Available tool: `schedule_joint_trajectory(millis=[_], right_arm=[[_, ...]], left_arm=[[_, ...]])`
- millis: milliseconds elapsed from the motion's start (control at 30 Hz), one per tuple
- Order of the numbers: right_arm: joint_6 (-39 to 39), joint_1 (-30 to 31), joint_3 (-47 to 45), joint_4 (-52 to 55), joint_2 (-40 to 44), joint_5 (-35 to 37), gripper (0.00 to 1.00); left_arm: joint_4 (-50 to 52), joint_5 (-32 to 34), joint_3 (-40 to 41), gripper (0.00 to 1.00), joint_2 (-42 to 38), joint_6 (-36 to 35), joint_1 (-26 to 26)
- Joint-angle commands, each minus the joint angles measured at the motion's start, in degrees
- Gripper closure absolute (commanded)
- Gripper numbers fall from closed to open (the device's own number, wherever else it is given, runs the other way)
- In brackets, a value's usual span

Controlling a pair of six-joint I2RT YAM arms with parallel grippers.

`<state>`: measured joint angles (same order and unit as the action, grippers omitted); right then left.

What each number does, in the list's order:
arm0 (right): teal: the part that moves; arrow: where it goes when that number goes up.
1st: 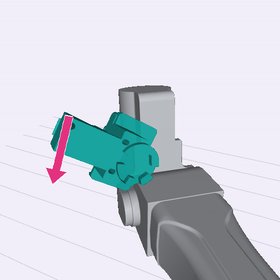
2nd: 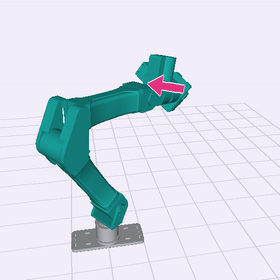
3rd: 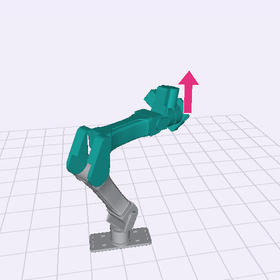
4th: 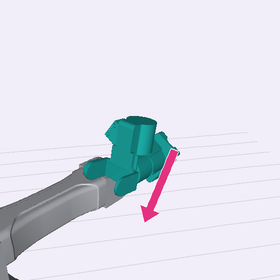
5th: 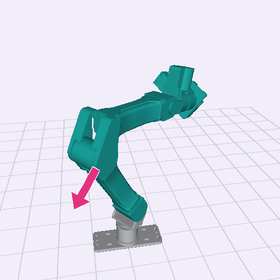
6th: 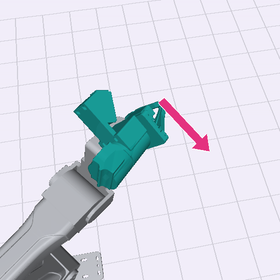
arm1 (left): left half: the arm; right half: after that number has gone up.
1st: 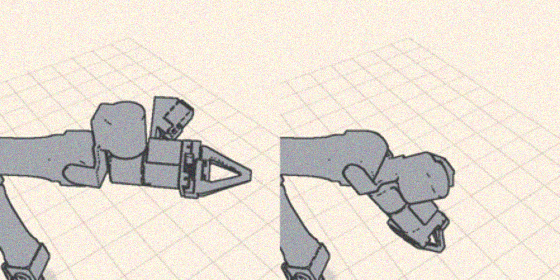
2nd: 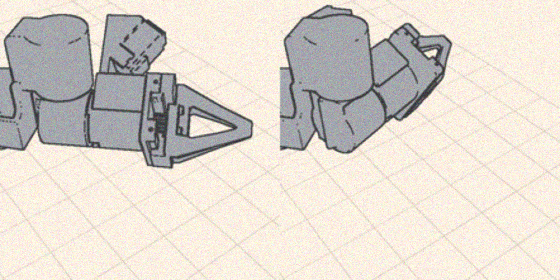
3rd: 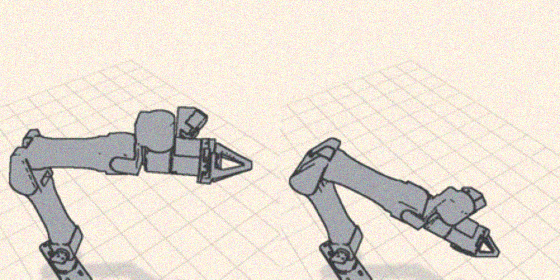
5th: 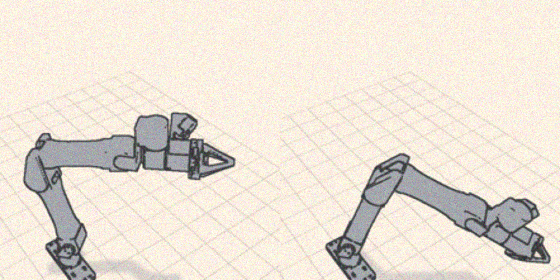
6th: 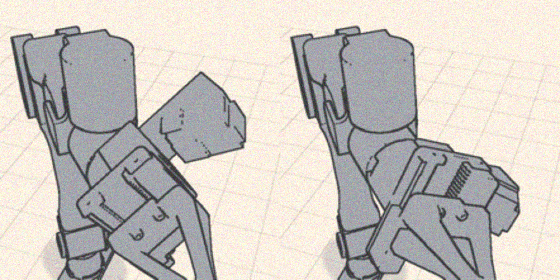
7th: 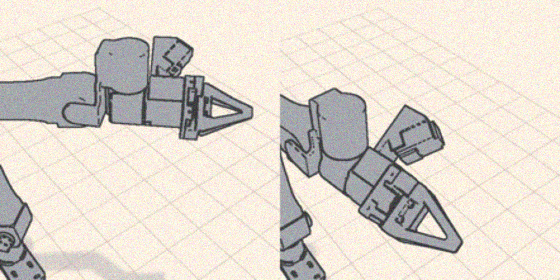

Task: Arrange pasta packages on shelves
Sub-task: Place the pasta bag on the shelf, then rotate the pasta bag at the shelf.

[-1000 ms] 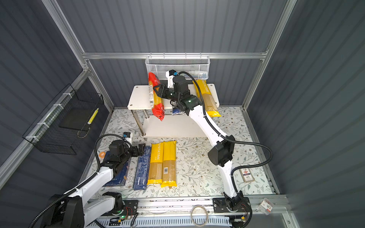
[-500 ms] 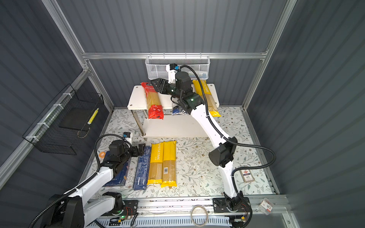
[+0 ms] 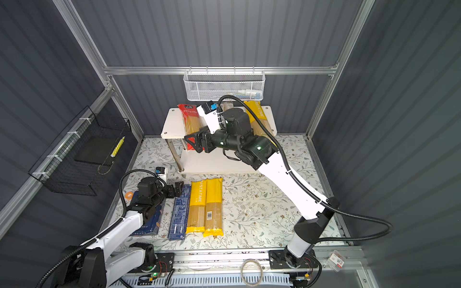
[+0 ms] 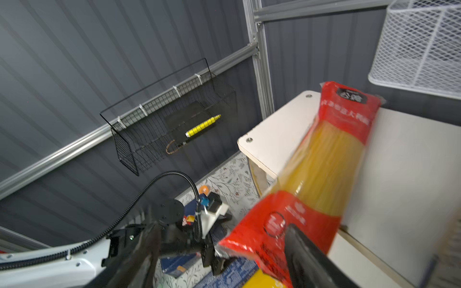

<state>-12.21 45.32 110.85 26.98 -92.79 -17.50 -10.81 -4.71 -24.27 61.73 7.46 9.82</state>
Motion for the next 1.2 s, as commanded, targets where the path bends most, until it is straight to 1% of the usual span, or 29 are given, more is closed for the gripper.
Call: schedule_joint_trajectory(millis=[0,100,233,400,667,933,1033,1167], right_arm=[[5.1,0.1,-3.2,5.8,1.5,0.9,0.21],[8.1,0.9,-3.6,9.6,1.8,0.6,0.20],[10.0,1.6,-4.2,11.2,1.9,-0.1,0.19],[10.6,1.8,-5.2,10.8,2.0,0.3,0.18],[11.3,2.1,-2.9,12.3,-0.9,1.6,0.17],[12.0,2.4,0.0,13.0,-4.0,0.2,0.17],[11.9,3.1,1.3,12.7,-5.0,-1.2,0.17],[12.2,4.4,2.9,12.0,-6.0,-1.2,0.17]], left_arm=[[-0.5,-0.7,-1.1,0.01,-0.5,-1.2,0.4],[-0.4,-0.8,-1.3,0.01,-0.3,-1.2,0.4],[-0.5,-0.7,-1.1,0.01,-0.6,-1.2,0.4],[-0.5,-0.7,-1.0,0.01,-0.7,-1.2,0.4],[-0.5,-0.7,-1.1,0.01,-0.6,-1.2,0.4],[-0.6,-0.7,-1.0,0.01,-0.7,-1.2,0.4],[-0.6,-0.7,-1.0,0.01,-0.7,-1.2,0.4],[-0.6,-0.7,-1.0,0.01,-0.8,-1.2,0.4]])
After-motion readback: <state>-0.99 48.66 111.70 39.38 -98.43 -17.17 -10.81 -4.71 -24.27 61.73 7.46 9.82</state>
